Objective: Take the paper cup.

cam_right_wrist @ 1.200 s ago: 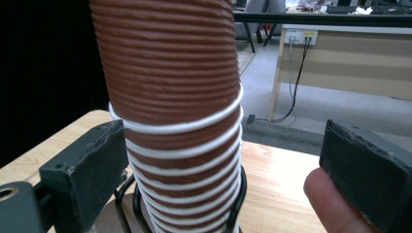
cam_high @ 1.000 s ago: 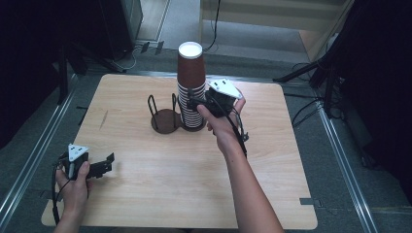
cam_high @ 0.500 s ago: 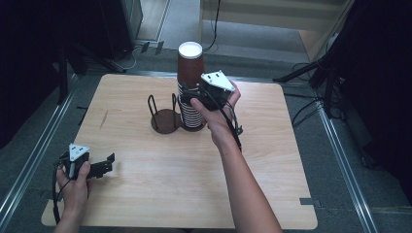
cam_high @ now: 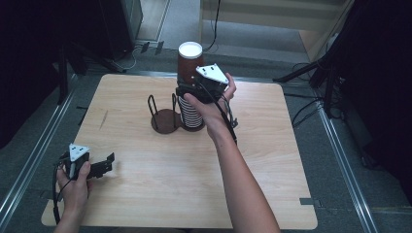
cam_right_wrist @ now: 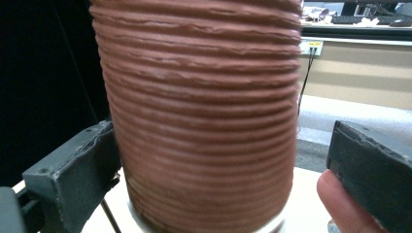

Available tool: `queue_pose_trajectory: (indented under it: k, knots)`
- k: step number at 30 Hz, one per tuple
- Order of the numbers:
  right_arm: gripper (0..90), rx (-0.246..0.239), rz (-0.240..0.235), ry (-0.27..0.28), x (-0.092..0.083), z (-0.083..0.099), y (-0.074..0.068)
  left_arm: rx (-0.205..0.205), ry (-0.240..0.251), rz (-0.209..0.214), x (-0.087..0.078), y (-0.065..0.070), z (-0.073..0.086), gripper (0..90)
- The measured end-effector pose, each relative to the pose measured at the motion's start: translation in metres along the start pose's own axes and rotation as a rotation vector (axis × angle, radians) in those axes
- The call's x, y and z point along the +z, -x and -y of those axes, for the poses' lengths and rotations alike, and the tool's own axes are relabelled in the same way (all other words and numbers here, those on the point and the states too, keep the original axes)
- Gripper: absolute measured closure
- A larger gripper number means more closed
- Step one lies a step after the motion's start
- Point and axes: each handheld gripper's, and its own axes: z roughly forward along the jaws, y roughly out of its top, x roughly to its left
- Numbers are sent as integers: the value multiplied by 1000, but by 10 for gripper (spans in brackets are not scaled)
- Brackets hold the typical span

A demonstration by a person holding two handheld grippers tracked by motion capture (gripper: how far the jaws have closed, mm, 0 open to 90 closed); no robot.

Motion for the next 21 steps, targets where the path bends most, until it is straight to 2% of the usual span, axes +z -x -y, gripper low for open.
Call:
queue_pose_trajectory:
  k: [8,9,13,15,16,18,21]
  knots:
    - [0,-14,16,-1,13,-3,-8,-1,0,3,0,0,0,29]
    - [0,-30,32,-3,16,-3,-10,-1,0,4,0,0,0,29]
    - [0,-29,47,-10,19,-2,-11,-2,1,5,0,0,0,29]
    - [19,-32,50,-8,19,-1,-11,-2,1,5,0,0,0,29]
    - [62,-27,42,-3,18,-2,-11,-3,0,6,0,0,0,29]
    - [92,-28,34,-4,17,-2,-11,-2,-1,6,0,0,0,29]
    - [95,-31,34,-5,17,-2,-11,-3,0,6,0,0,0,29]
